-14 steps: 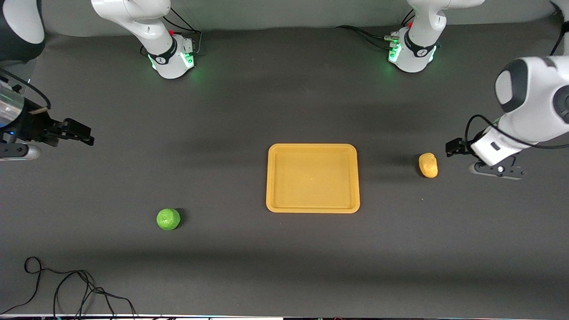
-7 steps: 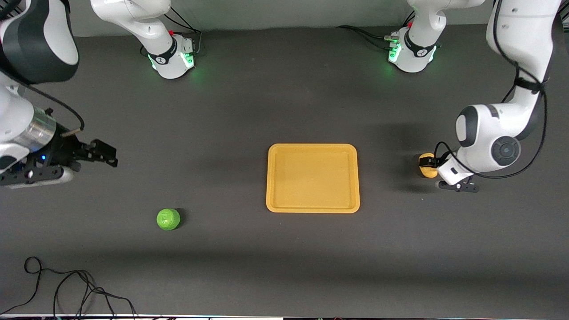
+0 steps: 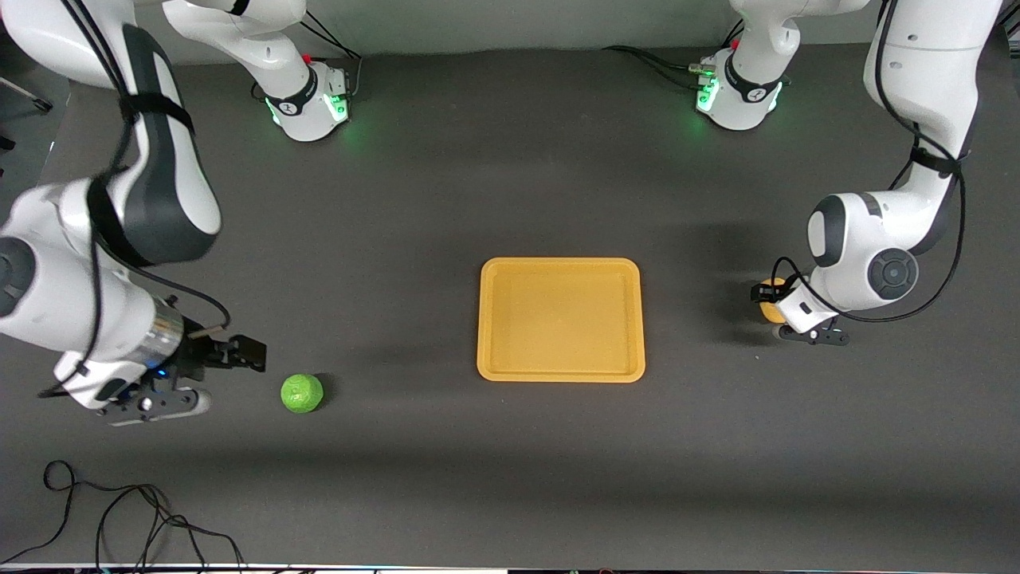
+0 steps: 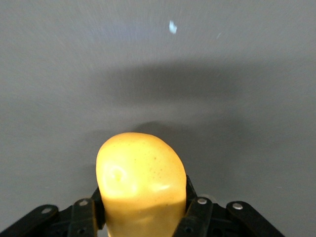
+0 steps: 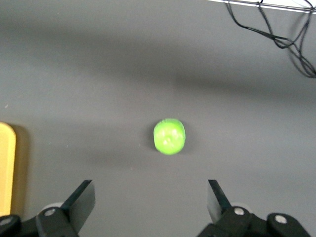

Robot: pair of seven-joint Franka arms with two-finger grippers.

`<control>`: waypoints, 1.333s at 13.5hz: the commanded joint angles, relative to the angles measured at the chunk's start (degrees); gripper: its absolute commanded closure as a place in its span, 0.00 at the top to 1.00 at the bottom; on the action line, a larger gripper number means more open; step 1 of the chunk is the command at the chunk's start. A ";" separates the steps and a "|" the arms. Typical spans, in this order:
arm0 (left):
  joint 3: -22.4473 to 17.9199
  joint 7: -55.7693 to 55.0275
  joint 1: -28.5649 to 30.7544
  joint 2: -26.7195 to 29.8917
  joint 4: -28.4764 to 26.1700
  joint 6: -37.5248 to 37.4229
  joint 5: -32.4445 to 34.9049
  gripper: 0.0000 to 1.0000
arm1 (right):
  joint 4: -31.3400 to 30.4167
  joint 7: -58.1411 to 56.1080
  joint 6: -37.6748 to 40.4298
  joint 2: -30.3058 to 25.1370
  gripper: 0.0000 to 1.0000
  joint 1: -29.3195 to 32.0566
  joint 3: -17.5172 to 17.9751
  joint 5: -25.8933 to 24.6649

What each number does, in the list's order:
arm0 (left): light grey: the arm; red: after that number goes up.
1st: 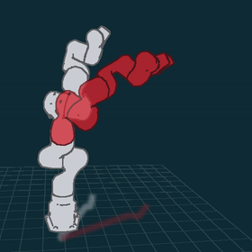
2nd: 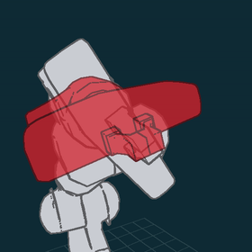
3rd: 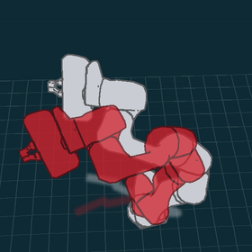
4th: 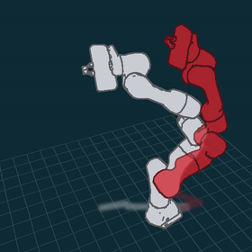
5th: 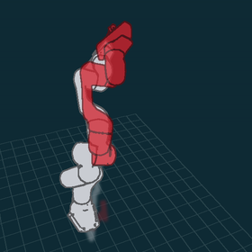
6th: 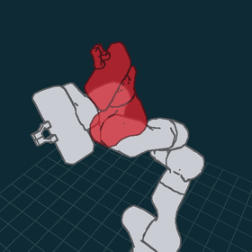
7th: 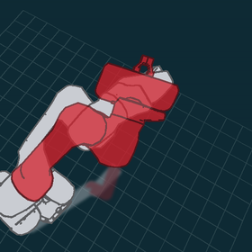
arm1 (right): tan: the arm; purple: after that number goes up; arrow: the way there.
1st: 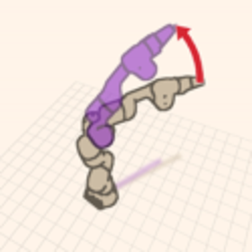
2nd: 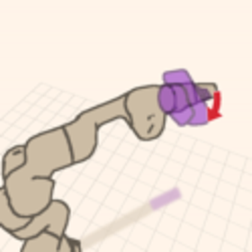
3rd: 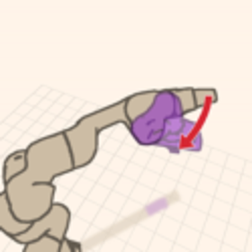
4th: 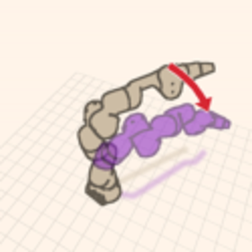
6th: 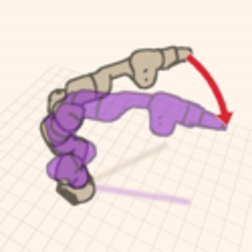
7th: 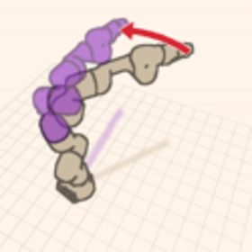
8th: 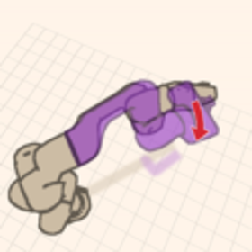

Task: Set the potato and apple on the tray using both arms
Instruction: 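Grasp the potato with the left gripper while the right gripper reaches the apple, then carry the potato onto the tray while the right gripper grasps the apple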

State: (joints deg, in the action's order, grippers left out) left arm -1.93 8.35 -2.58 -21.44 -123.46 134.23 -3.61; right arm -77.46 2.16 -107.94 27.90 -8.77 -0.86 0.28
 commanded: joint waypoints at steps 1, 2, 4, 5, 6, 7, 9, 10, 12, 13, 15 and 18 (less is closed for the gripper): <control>3.40 -7.17 -1.99 3.25 3.21 -2.39 -0.87 0.18 | -1.97 2.06 -6.38 4.34 1.00 -0.11 -0.20 0.25; 6.90 -11.99 -2.26 1.77 6.88 -2.22 -2.96 0.20 | -3.56 2.06 -9.28 5.57 1.00 0.06 -0.29 0.25; 13.68 -19.05 -2.70 -4.11 15.59 -2.66 -4.47 0.19 | -8.82 2.14 -16.13 6.46 1.00 0.33 -0.46 0.25; 15.62 -20.11 -3.57 -5.10 16.67 -2.57 -4.47 0.16 | -11.46 2.14 -19.12 6.46 1.00 0.33 -0.46 0.25; 15.98 -20.30 -5.14 -5.19 16.76 -2.57 -4.47 0.16 | -13.92 2.14 -21.68 6.55 1.00 0.42 -0.46 0.34; 15.99 -20.65 -7.16 -5.19 16.68 -2.74 -4.91 0.16 | -16.03 2.14 -24.14 6.72 1.00 0.42 -0.46 0.34; 15.99 -23.37 -9.19 -7.02 17.20 -2.39 -4.83 0.17 | -18.68 2.14 -27.58 7.95 1.00 0.42 -0.46 0.34; 15.99 -23.29 -9.46 -8.69 18.42 -2.48 -4.74 0.17 | -18.95 2.14 -28.64 9.00 1.00 0.50 -0.46 0.42; 16.07 -23.38 -9.64 -10.64 19.22 -2.48 -4.65 0.25 | -18.95 2.06 -31.09 10.76 1.00 0.59 -0.55 0.42; 16.08 -23.55 -10.34 -10.82 19.22 -2.48 -4.74 0.29 | -18.87 2.06 -32.33 11.81 1.00 0.59 -0.55 0.43; 15.99 -24.42 -11.22 -10.91 19.22 -2.22 -4.91 0.29 | -18.86 1.44 -33.30 12.44 0.99 0.77 -0.64 0.34; 15.99 -25.22 -11.83 -11.26 19.40 -1.34 -4.47 0.71 | -18.69 -0.22 -33.30 12.44 0.51 0.94 -0.64 0.07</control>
State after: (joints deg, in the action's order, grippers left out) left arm 14.72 -15.55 -13.09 -32.28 -105.17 133.16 -7.97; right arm -96.50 3.13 -140.71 40.55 -7.93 -1.36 0.28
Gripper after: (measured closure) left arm 0.383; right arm 0.172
